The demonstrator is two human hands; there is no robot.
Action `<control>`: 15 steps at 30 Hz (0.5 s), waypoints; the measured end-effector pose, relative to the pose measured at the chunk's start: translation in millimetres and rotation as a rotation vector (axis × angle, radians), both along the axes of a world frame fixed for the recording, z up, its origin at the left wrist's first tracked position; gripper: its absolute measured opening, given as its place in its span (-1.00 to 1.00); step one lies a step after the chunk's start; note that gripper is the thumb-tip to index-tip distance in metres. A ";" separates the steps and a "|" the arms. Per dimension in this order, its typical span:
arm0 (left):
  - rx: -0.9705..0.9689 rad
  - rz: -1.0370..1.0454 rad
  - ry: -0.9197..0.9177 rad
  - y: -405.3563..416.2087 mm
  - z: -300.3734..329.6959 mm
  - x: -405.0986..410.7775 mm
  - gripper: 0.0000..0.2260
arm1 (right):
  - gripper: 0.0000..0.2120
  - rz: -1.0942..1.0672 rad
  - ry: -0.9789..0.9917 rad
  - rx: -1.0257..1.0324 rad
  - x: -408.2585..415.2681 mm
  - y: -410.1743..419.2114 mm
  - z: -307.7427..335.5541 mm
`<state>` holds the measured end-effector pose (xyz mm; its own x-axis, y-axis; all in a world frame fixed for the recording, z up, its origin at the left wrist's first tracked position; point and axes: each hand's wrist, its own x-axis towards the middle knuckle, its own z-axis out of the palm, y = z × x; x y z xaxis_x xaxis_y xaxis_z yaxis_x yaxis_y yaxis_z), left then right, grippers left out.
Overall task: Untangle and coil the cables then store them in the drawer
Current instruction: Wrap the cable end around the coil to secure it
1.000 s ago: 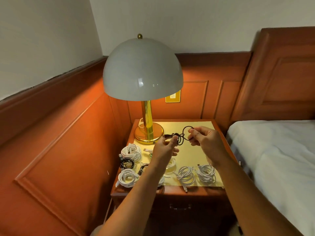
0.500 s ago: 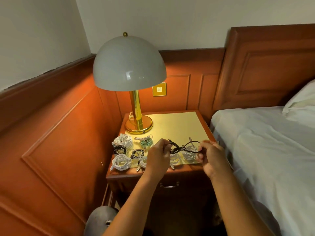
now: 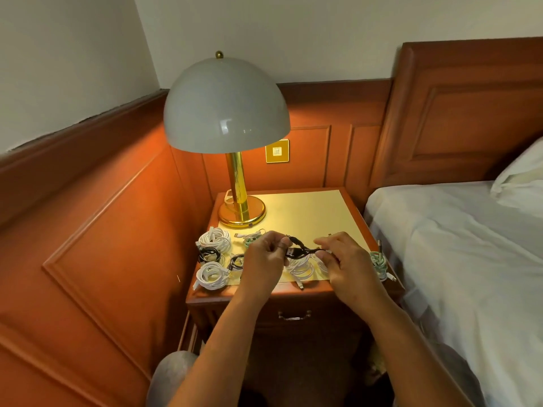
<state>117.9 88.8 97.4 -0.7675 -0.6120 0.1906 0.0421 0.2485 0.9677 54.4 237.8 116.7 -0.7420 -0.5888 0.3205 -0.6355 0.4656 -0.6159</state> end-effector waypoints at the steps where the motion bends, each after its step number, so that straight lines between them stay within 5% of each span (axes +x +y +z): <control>1: -0.015 -0.002 -0.018 -2.6 1.1 -0.4 -0.85 | -0.64 -0.003 -0.009 0.007 0.3 -0.2 1.5; 4: -0.031 -0.012 -0.029 -8.5 6.9 -1.1 -0.83 | -0.65 0.012 -0.058 0.006 -0.5 3.8 7.9; 10: -0.120 -0.105 -0.042 -11.1 6.9 -4.3 -0.85 | -0.72 0.066 -0.460 -0.171 -14.5 15.4 16.8; 15: -0.206 -0.308 -0.198 -15.7 7.5 -6.2 -0.84 | -0.73 -0.009 -0.407 -0.239 -20.6 16.6 8.4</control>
<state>111.7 73.2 104.9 -0.9429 -0.3125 0.1152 -0.0372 0.4425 0.8960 33.8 254.4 125.2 -0.8400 -0.5271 0.1286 -0.3173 0.2849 -0.9045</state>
